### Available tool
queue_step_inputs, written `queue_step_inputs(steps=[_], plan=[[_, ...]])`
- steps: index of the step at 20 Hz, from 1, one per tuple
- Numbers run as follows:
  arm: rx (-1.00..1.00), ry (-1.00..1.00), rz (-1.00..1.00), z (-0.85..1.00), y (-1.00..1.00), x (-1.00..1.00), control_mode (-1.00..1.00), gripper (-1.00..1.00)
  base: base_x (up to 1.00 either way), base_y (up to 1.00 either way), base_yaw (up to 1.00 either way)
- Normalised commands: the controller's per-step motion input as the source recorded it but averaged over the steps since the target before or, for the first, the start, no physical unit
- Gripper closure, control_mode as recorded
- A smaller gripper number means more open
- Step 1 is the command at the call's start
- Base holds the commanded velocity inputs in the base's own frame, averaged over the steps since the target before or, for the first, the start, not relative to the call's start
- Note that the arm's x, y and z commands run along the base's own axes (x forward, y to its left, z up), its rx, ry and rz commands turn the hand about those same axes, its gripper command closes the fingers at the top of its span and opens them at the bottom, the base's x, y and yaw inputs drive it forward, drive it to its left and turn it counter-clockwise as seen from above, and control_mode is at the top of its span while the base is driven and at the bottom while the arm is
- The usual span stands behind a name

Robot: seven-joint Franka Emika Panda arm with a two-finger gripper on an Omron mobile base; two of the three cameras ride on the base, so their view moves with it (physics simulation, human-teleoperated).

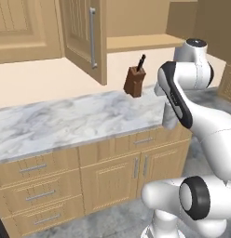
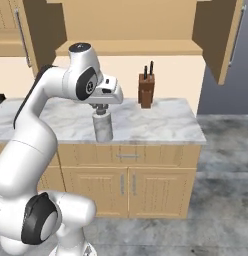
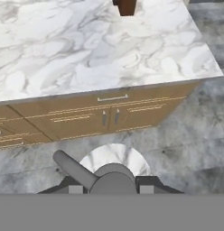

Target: Pick up the dish brush and soap dispenser from the sink, and place them back in the cabinet, and close the cabinet doors.

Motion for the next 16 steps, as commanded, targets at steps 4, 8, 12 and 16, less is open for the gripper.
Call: queue_step_inputs(steps=[4, 8, 12, 16], plan=[[0.0, 0.0, 0.0, 0.0, 0.0, 0.0, 1.0, 1.0, 0.26, -0.51, 0.23], [0.0, 0.0, 0.0, 0.0, 0.0, 0.0, 1.0, 1.0, 0.38, -0.38, 0.23], [0.0, 0.0, 0.0, 0.0, 0.0, 0.0, 1.0, 1.0, 0.42, -0.24, 0.18], [0.0, 0.0, 0.0, 0.0, 0.0, 0.0, 1.0, 1.0, 0.47, -0.02, 0.06]])
